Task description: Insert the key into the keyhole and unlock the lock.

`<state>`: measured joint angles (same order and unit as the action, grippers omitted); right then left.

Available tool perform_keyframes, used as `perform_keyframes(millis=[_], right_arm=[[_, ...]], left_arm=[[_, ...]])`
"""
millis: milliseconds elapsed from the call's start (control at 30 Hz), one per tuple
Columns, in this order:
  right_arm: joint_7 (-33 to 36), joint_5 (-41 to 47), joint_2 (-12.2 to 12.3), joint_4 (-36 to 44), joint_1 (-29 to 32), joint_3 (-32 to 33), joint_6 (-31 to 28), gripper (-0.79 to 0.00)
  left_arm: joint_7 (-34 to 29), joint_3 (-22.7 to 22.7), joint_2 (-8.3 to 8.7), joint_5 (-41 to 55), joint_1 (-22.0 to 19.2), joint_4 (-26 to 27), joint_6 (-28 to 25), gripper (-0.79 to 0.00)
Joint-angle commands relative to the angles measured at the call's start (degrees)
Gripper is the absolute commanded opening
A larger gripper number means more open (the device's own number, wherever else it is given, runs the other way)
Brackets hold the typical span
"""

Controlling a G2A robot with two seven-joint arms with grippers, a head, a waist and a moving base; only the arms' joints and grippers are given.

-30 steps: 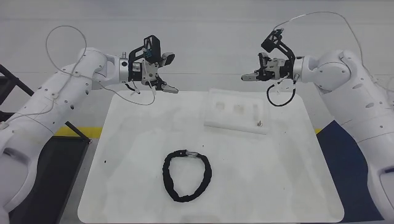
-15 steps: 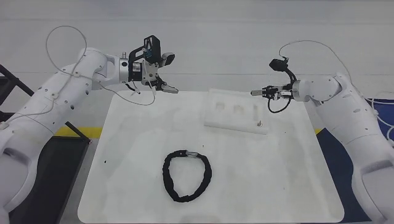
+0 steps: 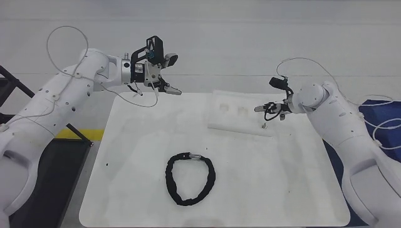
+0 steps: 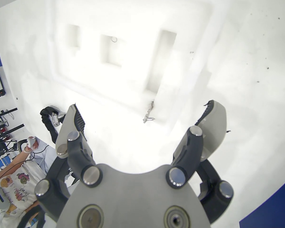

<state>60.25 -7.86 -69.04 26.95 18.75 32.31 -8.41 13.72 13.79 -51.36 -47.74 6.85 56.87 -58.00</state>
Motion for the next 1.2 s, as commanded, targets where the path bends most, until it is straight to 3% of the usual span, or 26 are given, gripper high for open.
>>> perform_keyframes(millis=[0,633,967,1167], right_arm=[[0.8,-0.6,-0.5,0.1,-0.1,-0.4,0.5,0.000],[0.2,-1.3,-0.6,1.7,0.7,-0.6,0.9,0.000],[0.6,-7.6,0.7,12.6,4.4,-0.5,13.5,0.000],[2.0,-11.1,2.1,17.4,6.0,0.6,16.5,0.000]], left_arm=[[0.0,0.0,0.00,0.0,0.0,0.0,0.0,0.000],[0.0,0.0,0.00,0.0,0.0,0.0,0.0,0.000],[0.0,0.0,0.00,0.0,0.0,0.0,0.0,0.000],[0.0,0.0,0.00,0.0,0.0,0.0,0.0,0.000]])
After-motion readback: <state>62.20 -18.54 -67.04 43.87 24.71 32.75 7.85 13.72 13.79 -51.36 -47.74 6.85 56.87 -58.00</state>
